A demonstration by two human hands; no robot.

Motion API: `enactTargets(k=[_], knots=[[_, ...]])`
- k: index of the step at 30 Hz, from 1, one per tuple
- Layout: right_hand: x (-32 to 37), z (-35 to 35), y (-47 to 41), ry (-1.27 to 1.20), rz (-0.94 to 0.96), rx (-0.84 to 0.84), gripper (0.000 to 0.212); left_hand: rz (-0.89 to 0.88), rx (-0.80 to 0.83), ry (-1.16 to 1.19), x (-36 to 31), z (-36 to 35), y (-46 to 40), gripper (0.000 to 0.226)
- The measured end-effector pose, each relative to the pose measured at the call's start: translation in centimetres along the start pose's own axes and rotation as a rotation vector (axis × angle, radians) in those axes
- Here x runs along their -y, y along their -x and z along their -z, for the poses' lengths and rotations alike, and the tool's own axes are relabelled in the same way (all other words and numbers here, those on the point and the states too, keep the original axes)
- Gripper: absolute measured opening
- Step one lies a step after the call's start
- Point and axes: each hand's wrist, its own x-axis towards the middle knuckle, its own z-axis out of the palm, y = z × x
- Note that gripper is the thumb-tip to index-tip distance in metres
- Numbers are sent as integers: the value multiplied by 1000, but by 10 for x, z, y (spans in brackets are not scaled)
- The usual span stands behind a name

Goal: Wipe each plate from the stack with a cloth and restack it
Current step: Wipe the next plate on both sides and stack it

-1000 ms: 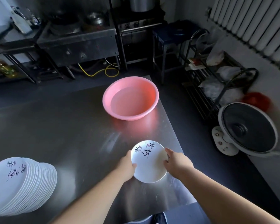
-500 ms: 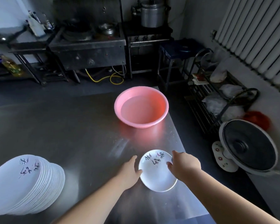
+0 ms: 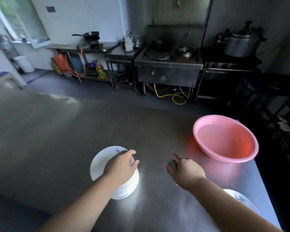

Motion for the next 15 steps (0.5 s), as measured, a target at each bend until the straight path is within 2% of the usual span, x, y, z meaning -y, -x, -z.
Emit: enactTargets(k=[5, 8, 11, 15], knots=[[79, -25, -22, 5, 56, 63, 43, 243, -170, 159, 98, 33, 11, 29], [108, -42, -31, 12, 47, 103, 40, 320, -126, 73, 140, 37, 20, 32], [125, -58, -39, 55, 11, 127, 35, 319, -72, 126, 163, 31, 22, 39], [135, -71, -41, 70, -10, 113, 26, 234, -42, 207, 166, 24, 19, 15]])
